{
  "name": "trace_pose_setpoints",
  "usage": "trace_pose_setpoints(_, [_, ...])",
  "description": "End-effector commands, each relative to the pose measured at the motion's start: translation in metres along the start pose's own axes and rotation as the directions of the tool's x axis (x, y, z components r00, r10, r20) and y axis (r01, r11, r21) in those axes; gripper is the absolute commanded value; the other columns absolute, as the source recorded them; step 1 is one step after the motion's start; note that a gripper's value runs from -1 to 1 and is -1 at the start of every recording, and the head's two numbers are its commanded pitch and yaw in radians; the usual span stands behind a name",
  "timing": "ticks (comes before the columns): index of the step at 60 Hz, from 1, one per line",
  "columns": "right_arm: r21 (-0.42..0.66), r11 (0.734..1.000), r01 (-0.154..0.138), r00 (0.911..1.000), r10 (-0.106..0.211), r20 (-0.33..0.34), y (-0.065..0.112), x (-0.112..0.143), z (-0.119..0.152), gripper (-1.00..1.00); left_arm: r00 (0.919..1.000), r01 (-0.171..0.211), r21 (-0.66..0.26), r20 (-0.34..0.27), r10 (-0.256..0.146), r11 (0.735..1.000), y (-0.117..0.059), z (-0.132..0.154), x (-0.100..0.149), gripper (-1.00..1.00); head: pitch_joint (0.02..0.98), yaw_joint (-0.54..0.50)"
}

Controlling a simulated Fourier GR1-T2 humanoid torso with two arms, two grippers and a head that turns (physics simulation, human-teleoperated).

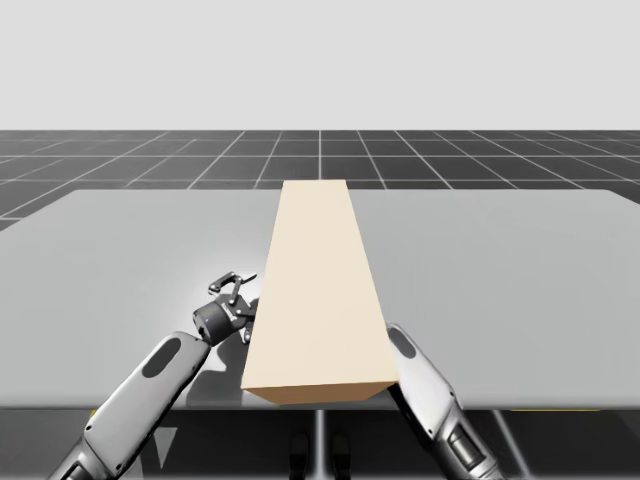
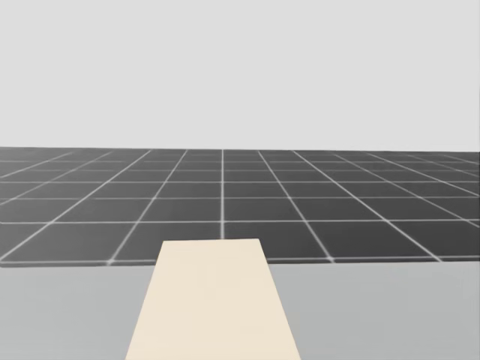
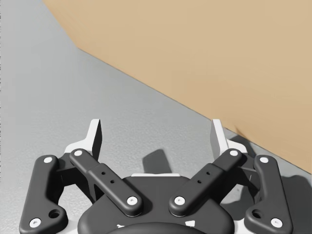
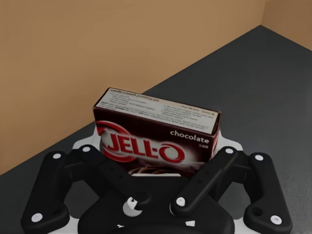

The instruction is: Retrieve the object from inside the box.

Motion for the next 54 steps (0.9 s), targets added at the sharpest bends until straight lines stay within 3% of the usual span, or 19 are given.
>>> trace_pose_setpoints(1, [-0.172,0.985,-0.001,0.9994,0.006,0.033,-0.017,0.013,0.030,1.00,1.0000,-0.002,0.007,0.002,0.002,1.000,0.003,0.000,-0.001,-1.00,0.229,-0.05])
trace_pose_setpoints(11, [-0.295,0.955,0.012,0.9934,0.022,0.112,-0.043,0.024,0.094,1.00,1.0000,-0.005,0.012,0.007,0.004,1.000,0.005,0.000,-0.001,-1.00,0.229,-0.05])
trace_pose_setpoints(13, [-0.333,0.943,0.005,0.9909,0.040,0.129,-0.048,0.026,0.110,1.00,1.0000,-0.005,0.013,0.008,0.005,1.000,0.005,0.000,-0.001,-1.00,0.229,-0.05])
trace_pose_setpoints(15, [-0.354,0.935,0.021,0.9877,0.036,0.152,-0.052,0.029,0.124,1.00,0.9999,-0.007,0.012,0.010,0.007,1.000,0.006,0.001,-0.001,-1.00,0.228,-0.05])
trace_pose_setpoints(21, [-0.419,0.908,0.031,0.9808,0.053,0.187,-0.059,0.033,0.152,1.00,0.9999,-0.007,0.012,0.010,0.007,1.000,0.006,0.000,-0.001,-1.00,0.226,-0.05])
trace_pose_setpoints(33, [-0.547,0.837,0.021,0.9591,0.138,0.247,-0.070,0.059,0.211,1.00,0.9999,-0.008,0.012,0.010,0.008,1.000,0.006,0.000,-0.001,-1.00,0.223,-0.05])
trace_pose_setpoints(38, [-0.613,0.790,0.015,0.9510,0.178,0.253,-0.078,0.077,0.234,1.00,0.9999,-0.009,0.013,0.012,0.008,1.000,0.007,0.001,-0.001,-1.00,0.221,-0.05])
trace_pose_setpoints(43, [-0.653,0.756,0.044,0.9285,0.210,0.306,-0.079,0.105,0.251,1.00,0.9999,-0.010,0.015,0.012,0.009,1.000,0.007,0.001,0.000,-1.00,0.219,-0.05])
trace_pose_setpoints(44, [-0.664,0.746,0.054,0.9172,0.226,0.328,-0.078,0.118,0.255,1.00,0.9999,-0.010,0.016,0.012,0.009,1.000,0.007,0.001,0.000,-1.00,0.219,-0.05])
trace_pose_setpoints(45, [-0.664,0.746,0.054,0.9172,0.226,0.328,-0.078,0.118,0.255,1.00,0.9999,-0.010,0.016,0.012,0.009,1.000,0.007,0.001,0.000,-1.00,0.219,-0.05])
trace_pose_setpoints(46, [-0.667,0.742,0.067,0.9040,0.238,0.356,-0.076,0.132,0.258,1.00,0.9999,-0.010,0.016,0.013,0.010,1.000,0.008,0.001,-0.001,-1.00,0.218,-0.05])
trace_pose_setpoints(48, [-0.679,0.731,0.070,0.8860,0.267,0.379,-0.073,0.151,0.260,1.00,0.9998,-0.012,0.015,0.013,0.012,1.000,0.008,0.001,-0.001,-1.00,0.218,-0.05])
trace_pose_setpoints(49, [-0.679,0.731,0.072,0.8814,0.272,0.386,-0.072,0.156,0.260,1.00,0.9998,-0.012,0.015,0.013,0.012,1.000,0.008,0.001,-0.001,-1.00,0.218,-0.05])
trace_pose_setpoints(51, [-0.673,0.735,0.082,0.8610,0.288,0.419,-0.068,0.176,0.259,1.00,0.9999,-0.012,0.016,0.011,0.012,1.000,0.008,0.001,-0.001,-1.00,0.218,-0.05])
trace_pose_setpoints(52, [-0.673,0.735,0.083,0.8560,0.293,0.426,-0.067,0.181,0.258,1.00,0.9999,-0.012,0.016,0.011,0.012,1.000,0.008,0.001,-0.001,-1.00,0.218,-0.05])
trace_pose_setpoints(53, [-0.676,0.732,0.082,0.8405,0.314,0.442,-0.064,0.195,0.256,1.00,0.9999,-0.012,0.016,0.011,0.012,1.000,0.008,0.001,-0.001,-1.00,0.218,-0.05])
trace_pose_setpoints(54, [-0.674,0.734,0.080,0.8357,0.319,0.447,-0.063,0.200,0.255,1.00,0.9999,-0.012,0.016,0.011,0.012,1.000,0.008,0.001,-0.001,-1.00,0.218,-0.05])
